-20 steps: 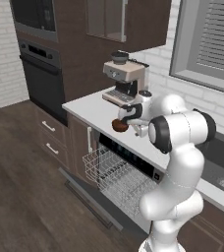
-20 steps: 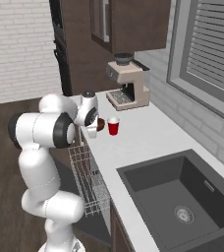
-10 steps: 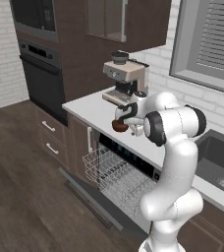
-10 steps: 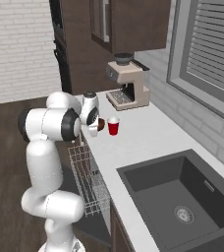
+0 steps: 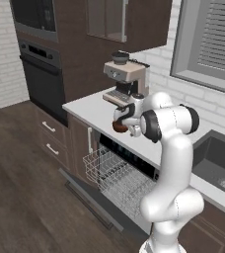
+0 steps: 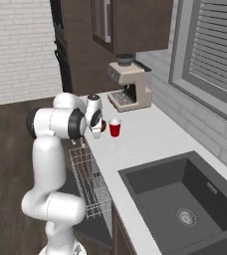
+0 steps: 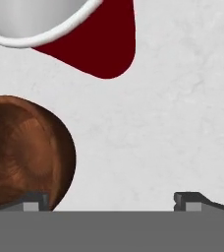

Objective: Pick up the cup and bowl from the counter, place them in the dishwasher, and close the dishwasher door.

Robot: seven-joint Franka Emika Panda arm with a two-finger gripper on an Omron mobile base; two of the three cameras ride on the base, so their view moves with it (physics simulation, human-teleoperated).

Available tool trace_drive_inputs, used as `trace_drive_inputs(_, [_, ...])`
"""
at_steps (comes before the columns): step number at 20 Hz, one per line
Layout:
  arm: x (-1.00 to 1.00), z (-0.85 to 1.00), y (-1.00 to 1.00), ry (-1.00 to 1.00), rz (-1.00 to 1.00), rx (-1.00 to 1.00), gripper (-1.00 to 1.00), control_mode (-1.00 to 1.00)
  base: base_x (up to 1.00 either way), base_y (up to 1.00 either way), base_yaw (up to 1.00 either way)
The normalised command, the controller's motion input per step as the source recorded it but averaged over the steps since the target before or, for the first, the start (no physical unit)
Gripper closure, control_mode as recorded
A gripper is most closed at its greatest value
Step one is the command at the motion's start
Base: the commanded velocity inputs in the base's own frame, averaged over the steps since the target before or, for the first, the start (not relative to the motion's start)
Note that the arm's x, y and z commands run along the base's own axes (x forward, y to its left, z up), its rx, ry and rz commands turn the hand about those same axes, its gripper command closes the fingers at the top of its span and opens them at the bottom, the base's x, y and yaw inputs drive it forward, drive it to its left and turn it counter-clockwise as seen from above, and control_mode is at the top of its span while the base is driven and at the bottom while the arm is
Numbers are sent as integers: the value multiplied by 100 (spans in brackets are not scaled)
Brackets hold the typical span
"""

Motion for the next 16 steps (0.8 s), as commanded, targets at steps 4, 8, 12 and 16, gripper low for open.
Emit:
trace_drive_inputs(4, [26, -20, 0, 0, 0, 0, -100, -100, 0, 0, 0])
trace_drive_inputs(8, [23, -18, 0, 0, 0, 0, -100, -100, 0, 0, 0])
trace_drive_inputs(12, [28, -17, 1, 0, 0, 0, -100, -100, 0, 0, 0])
trace_drive_inputs(16, [35, -14, 4, 0, 0, 0, -100, -100, 0, 0, 0])
